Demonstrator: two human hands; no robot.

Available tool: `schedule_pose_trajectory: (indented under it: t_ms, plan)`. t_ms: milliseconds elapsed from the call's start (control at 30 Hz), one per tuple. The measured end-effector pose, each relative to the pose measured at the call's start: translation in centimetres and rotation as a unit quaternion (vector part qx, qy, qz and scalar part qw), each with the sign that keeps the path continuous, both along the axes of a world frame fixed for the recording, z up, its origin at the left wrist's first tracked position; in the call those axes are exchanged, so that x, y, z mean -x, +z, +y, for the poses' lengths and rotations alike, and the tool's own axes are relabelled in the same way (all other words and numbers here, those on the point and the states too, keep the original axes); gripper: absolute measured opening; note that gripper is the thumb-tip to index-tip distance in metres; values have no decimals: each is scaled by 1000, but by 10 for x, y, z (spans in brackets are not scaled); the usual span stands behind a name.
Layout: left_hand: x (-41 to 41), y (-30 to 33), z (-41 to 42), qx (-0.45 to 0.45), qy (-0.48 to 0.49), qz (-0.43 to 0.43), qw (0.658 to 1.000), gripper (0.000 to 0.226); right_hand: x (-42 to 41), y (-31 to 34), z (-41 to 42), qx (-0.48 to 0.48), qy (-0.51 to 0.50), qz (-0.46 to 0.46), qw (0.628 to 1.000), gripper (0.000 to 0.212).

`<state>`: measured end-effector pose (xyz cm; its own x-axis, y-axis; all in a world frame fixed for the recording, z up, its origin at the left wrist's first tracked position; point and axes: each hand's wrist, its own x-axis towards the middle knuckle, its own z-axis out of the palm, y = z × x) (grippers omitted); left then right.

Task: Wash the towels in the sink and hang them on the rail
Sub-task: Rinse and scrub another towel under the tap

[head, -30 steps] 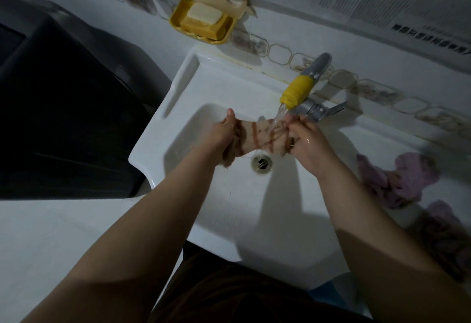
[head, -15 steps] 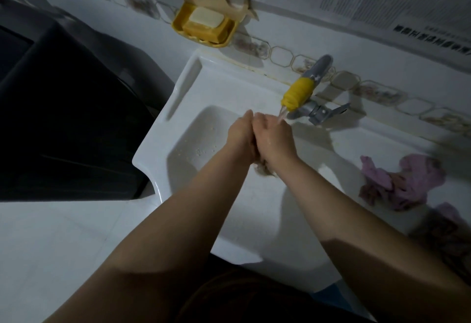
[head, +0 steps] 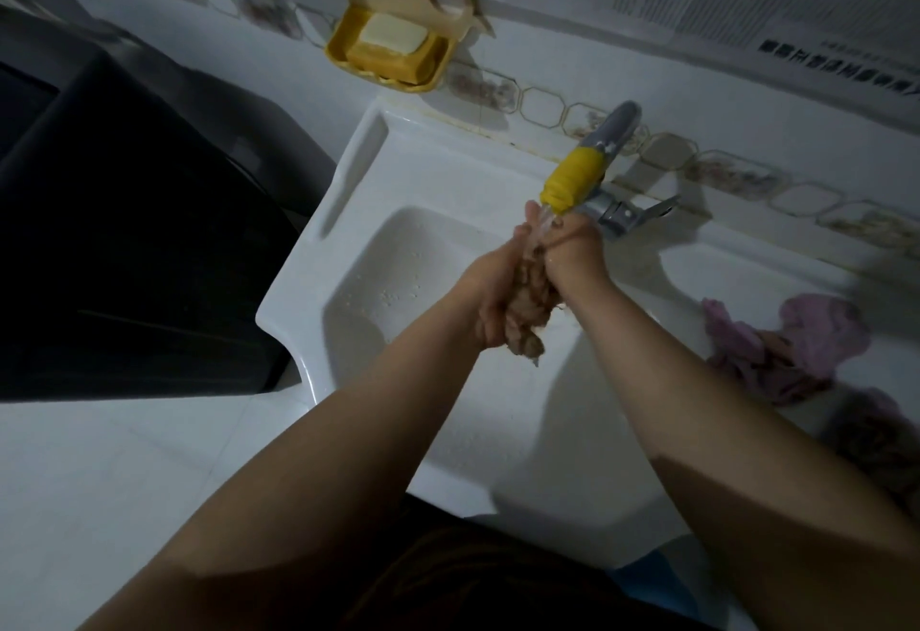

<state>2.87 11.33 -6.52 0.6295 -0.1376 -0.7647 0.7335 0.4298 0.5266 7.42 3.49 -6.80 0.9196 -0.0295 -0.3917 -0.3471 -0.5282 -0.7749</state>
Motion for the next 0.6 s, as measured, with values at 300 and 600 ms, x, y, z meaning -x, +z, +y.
schedule_pose_trajectory:
  t_ms: [300,600]
  plan:
    - [2,-23,62,-220,-197,-90,951,111,-20,-7,-53,-235,44,138,961,10]
    - [-3,4,72,-374,-338,-158,849,5,-17,-11,-54,44,64,-6,997,38]
